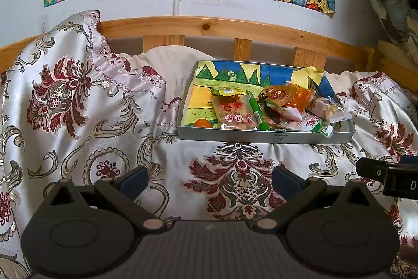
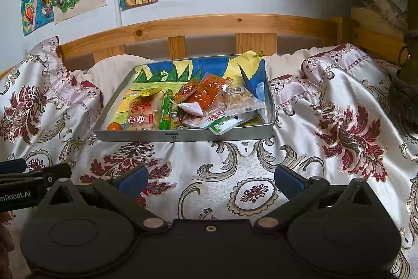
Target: Organize snacks
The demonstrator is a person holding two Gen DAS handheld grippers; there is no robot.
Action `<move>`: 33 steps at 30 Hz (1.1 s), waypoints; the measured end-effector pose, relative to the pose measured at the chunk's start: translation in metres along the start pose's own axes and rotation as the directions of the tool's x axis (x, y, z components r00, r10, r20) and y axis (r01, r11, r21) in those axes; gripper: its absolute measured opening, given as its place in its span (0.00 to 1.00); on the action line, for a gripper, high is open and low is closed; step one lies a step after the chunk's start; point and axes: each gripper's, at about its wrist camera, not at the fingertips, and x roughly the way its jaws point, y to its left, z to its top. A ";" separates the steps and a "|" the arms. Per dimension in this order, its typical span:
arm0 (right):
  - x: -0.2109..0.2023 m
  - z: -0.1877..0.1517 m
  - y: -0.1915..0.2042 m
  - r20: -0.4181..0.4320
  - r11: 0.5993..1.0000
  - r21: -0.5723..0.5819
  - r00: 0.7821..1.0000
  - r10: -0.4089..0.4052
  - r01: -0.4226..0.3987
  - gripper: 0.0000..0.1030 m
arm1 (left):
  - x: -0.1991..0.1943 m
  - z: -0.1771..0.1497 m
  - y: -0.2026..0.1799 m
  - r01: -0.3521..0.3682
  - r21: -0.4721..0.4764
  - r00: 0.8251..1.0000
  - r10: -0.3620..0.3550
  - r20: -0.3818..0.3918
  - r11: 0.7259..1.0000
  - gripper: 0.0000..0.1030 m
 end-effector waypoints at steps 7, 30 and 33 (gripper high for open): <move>0.000 -0.001 0.000 0.000 1.000 0.000 1.000 0.000 0.000 0.99 | 0.000 0.000 0.000 0.000 0.000 1.000 0.000 0.000 1.000 1.00; 0.001 -0.005 0.001 -0.009 1.000 0.001 1.000 -0.003 0.003 0.99 | 0.000 0.000 0.000 0.000 -0.001 1.000 0.000 -0.001 1.000 1.00; 0.001 -0.006 0.000 -0.009 1.000 0.001 1.000 -0.003 0.003 0.99 | 0.000 0.000 0.000 0.001 0.000 1.000 -0.001 -0.002 1.000 1.00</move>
